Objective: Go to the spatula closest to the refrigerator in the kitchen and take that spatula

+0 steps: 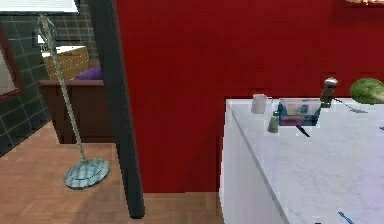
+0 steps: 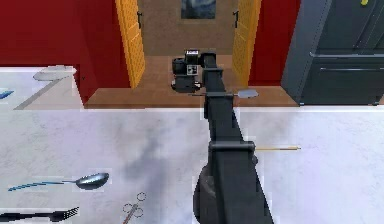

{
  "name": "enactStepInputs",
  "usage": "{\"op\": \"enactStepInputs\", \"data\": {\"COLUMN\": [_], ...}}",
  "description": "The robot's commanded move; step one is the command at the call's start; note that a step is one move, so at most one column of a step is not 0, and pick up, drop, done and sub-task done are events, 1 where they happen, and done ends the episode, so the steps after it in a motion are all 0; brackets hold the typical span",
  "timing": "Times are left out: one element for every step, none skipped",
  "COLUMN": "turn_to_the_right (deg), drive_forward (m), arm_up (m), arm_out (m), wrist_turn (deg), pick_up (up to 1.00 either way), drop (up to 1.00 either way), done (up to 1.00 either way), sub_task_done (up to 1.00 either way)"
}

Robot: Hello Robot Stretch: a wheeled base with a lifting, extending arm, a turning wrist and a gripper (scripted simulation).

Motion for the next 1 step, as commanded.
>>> {"op": "enactStepInputs", "data": {"turn_to_the_right": [0.0], "drive_forward": [0.00], "arm_up": [0.00], "arm_out": [0.00], "wrist_turn": [0.0], "pick_up": [0.00], "drop": [0.00], "done": [1.00], "sub_task_done": [0.00]}}
